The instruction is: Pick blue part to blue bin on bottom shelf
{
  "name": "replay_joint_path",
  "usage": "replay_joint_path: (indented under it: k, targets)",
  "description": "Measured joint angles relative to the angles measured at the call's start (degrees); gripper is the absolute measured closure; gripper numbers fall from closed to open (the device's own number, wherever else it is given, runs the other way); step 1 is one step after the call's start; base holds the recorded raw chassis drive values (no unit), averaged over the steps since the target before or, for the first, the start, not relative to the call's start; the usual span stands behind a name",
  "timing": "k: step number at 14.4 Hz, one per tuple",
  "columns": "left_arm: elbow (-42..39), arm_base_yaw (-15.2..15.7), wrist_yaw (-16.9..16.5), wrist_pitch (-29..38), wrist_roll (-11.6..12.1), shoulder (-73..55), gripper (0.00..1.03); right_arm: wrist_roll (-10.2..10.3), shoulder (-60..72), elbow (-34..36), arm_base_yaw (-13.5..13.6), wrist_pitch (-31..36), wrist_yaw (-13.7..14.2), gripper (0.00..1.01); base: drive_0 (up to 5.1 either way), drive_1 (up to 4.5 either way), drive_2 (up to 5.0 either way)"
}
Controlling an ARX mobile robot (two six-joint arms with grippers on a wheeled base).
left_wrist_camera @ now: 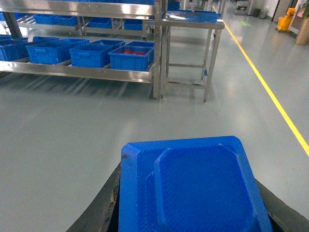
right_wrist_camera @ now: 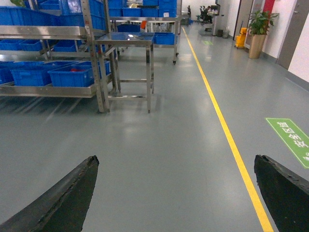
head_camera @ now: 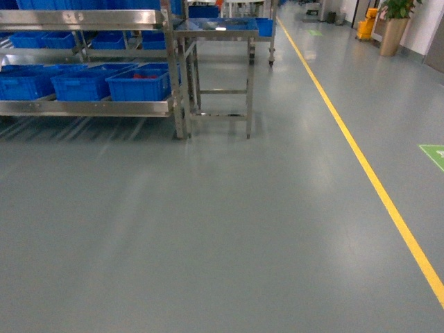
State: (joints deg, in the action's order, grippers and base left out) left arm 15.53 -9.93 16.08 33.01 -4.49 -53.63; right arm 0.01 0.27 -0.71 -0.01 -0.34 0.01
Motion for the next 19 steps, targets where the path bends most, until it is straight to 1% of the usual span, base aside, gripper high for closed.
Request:
replay_joint_path:
  k: [19]
  targets:
    - [0.0,0.0,-0.02,0.0,0.0,0.04,0.59,0.0,0.0,0.0,0.0,0.04,0.0,0.03,0.0,4.31,-4.4]
